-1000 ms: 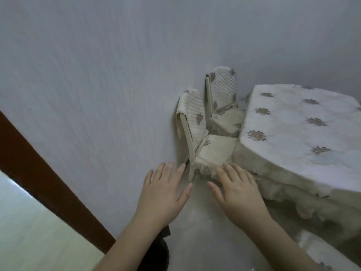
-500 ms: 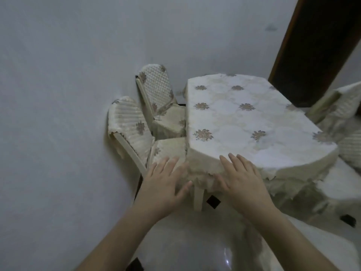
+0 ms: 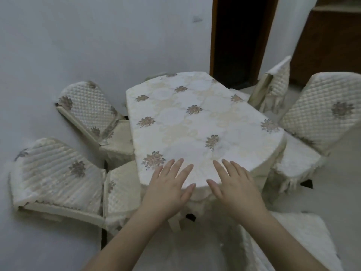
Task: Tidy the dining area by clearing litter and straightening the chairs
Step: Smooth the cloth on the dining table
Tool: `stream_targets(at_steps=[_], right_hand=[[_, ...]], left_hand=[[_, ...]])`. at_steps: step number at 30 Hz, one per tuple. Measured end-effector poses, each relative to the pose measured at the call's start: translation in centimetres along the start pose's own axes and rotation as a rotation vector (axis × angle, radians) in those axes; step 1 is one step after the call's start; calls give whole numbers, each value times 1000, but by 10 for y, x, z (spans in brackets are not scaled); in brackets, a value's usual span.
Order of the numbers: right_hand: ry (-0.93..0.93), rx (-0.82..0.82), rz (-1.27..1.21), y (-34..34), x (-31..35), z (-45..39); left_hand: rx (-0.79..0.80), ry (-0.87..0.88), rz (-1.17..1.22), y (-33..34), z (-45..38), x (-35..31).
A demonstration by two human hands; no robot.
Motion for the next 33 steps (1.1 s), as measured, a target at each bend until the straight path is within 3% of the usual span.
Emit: stream_targets(at_steps=[4,20,33], right_hand=[[54,-33,41,12,-27,-22],[255,83,118,92,-90,-164],[364,193,58,153,-174,-179]], left_hand=[[-8,87,-18,23,-47,-13],[67,405,75,158,-237,7],[380,607,-75,287,-330,-43]])
Point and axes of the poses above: each hand's wrist, its own z-axis away from the middle knuckle, its own y-axis out of the palm, x = y × z, the point moved 9 cm from there along -z, towards the middle knuckle
